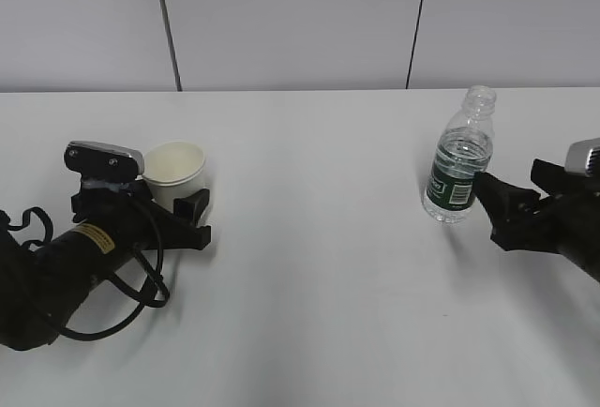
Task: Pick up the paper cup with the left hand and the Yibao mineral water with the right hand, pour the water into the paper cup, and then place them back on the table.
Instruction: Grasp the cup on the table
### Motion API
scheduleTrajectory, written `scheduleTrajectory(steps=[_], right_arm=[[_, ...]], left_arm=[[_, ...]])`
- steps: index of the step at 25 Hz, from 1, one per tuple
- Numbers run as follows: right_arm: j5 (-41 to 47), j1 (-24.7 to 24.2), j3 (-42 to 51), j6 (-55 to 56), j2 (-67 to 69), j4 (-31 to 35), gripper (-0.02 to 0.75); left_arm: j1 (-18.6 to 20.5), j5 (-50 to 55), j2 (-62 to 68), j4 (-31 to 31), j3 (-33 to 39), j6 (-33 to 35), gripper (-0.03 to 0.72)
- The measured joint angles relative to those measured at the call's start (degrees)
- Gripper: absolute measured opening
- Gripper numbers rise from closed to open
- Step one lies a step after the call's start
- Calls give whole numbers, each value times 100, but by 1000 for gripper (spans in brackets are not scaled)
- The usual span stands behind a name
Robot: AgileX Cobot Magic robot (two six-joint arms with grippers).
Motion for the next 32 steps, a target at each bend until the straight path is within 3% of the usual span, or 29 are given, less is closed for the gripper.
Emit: scheduleTrajectory(steps=[15,29,32], right_arm=[[-6,0,-798,366,1047,-62,588],[-6,0,-847,388,1090,-50,588],[-6,0,-859,388,1093,-50,617]], left_arm=[[0,0,0,0,0,0,469],[0,0,0,0,0,0,469],[0,0,0,0,0,0,469]])
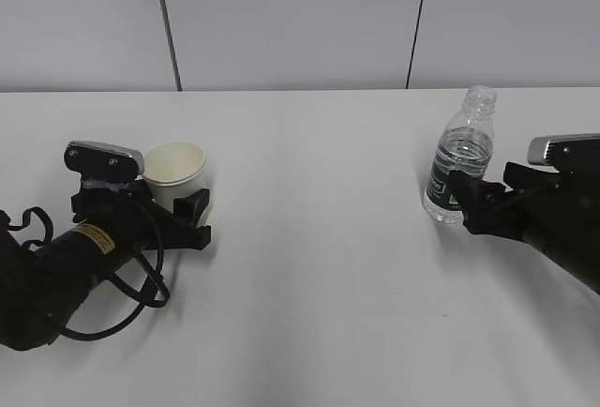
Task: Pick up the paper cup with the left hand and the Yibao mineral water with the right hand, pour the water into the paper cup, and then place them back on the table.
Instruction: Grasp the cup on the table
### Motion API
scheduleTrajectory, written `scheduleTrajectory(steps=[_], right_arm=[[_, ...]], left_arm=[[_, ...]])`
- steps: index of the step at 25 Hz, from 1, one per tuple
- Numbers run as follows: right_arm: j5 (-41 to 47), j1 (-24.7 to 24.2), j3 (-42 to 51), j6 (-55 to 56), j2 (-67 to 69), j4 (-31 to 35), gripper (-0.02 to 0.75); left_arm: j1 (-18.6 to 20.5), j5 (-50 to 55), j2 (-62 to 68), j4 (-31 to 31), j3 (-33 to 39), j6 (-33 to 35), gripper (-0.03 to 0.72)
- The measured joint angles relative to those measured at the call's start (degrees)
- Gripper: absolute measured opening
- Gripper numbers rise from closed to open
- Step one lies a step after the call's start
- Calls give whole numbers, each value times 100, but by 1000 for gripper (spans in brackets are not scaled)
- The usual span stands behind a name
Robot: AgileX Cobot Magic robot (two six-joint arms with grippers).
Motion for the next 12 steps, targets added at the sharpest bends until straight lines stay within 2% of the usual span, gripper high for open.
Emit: scheduleTrajectory(steps=[3,12], right_arm=[[-8,0,-69,0,37,10,647],[-8,0,-254,-86,50,4,657]], left_arm=[[0,0,0,0,0,0,469],[0,0,0,0,0,0,469]])
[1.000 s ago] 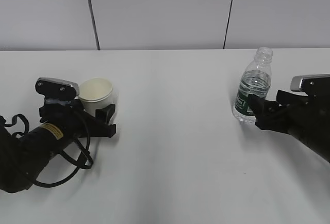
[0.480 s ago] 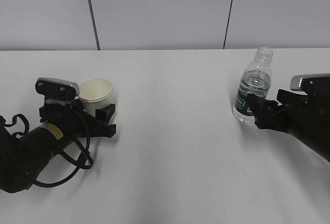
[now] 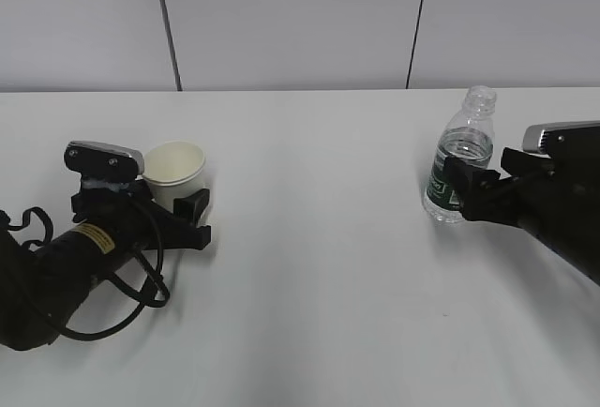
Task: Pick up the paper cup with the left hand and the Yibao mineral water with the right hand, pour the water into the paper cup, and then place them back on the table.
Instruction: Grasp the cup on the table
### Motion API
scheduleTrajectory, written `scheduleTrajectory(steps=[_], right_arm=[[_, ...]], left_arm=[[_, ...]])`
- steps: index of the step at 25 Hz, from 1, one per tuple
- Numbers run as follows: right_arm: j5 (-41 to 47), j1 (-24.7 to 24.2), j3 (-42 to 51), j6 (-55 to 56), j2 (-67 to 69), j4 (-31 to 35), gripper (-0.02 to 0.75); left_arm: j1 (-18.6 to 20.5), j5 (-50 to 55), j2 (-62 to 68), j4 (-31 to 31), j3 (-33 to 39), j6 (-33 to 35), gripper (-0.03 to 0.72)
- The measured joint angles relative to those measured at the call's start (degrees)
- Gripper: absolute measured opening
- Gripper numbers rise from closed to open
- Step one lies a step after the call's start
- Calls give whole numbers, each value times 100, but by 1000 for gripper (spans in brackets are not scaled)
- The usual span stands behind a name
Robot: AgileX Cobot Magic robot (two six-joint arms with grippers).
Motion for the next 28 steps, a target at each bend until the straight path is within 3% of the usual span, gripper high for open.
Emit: scheduleTrajectory(steps=[28], right_arm=[[0,0,-751,-158,833,-54,645]], left_arm=[[0,0,0,0,0,0,469]])
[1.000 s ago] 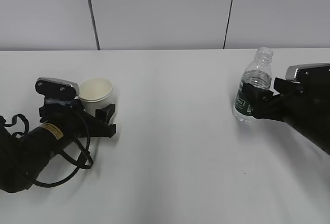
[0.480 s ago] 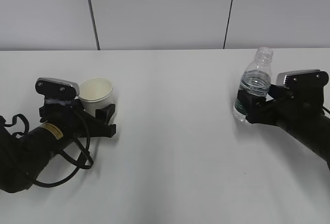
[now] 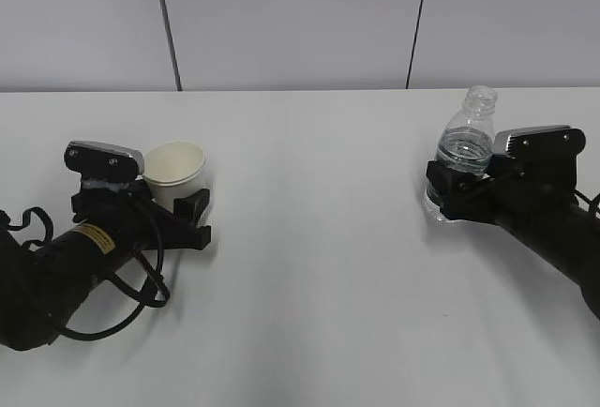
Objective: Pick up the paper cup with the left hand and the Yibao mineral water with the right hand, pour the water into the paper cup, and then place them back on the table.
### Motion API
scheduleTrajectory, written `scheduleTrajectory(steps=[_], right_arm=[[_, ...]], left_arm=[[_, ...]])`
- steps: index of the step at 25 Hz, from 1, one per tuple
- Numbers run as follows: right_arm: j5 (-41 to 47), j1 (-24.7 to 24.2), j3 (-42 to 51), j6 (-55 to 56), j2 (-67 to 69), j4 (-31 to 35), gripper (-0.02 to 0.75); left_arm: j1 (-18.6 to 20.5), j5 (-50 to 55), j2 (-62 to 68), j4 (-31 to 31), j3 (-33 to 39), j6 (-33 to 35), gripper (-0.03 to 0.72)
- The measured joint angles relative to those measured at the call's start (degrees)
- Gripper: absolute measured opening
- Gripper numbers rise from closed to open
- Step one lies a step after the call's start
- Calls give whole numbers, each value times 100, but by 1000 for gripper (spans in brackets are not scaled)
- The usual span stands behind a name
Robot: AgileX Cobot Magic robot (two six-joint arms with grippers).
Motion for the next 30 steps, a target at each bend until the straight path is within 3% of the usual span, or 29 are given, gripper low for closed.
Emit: scheduleTrajectory(steps=[8,14,30], right_arm=[[0,0,-10,-11,0,12,553],[0,0,-12,-11,0,24,543],[0,0,-12,-119,0,-32,521]], left_arm=[[0,0,0,11,0,0,469],[0,0,0,102,0,0,469],[0,0,0,1080,0,0,469]])
